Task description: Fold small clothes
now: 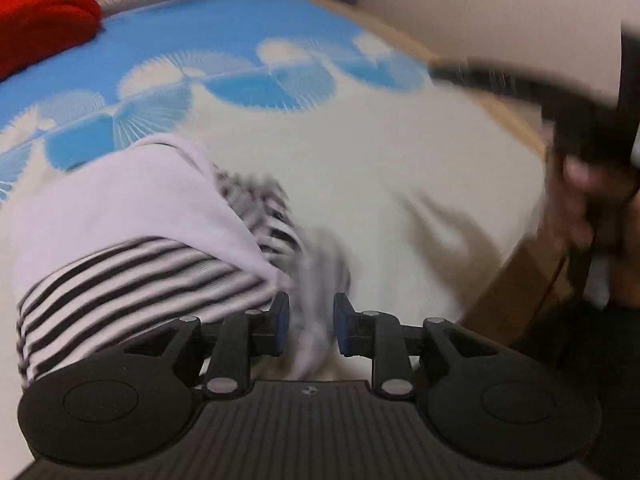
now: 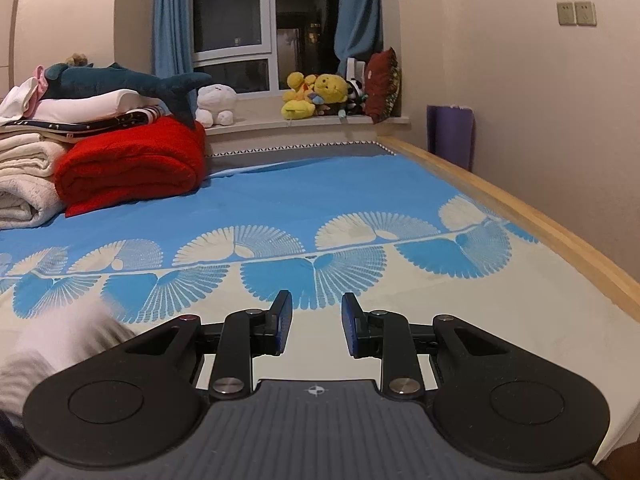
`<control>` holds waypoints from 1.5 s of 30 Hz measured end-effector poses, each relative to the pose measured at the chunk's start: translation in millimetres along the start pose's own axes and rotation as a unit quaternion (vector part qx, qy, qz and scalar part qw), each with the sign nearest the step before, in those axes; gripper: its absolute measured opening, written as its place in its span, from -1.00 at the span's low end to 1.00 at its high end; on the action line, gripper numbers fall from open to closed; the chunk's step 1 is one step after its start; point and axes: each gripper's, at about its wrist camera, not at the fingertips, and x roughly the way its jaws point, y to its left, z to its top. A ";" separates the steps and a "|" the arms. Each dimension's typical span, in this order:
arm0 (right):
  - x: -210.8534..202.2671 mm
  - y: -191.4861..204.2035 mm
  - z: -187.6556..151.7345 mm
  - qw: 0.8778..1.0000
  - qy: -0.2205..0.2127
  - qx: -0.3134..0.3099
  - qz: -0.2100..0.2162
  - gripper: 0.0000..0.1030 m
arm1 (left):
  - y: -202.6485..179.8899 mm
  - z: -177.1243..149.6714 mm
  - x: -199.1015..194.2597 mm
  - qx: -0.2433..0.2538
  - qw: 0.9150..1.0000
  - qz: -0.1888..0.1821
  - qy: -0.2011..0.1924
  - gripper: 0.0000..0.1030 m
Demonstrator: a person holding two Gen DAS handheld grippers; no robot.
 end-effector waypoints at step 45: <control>200.0 60.1 -49.2 0.830 0.306 0.441 0.153 -0.89 | 204.9 -72.9 -27.6 -0.081 0.994 0.018 0.073 0.37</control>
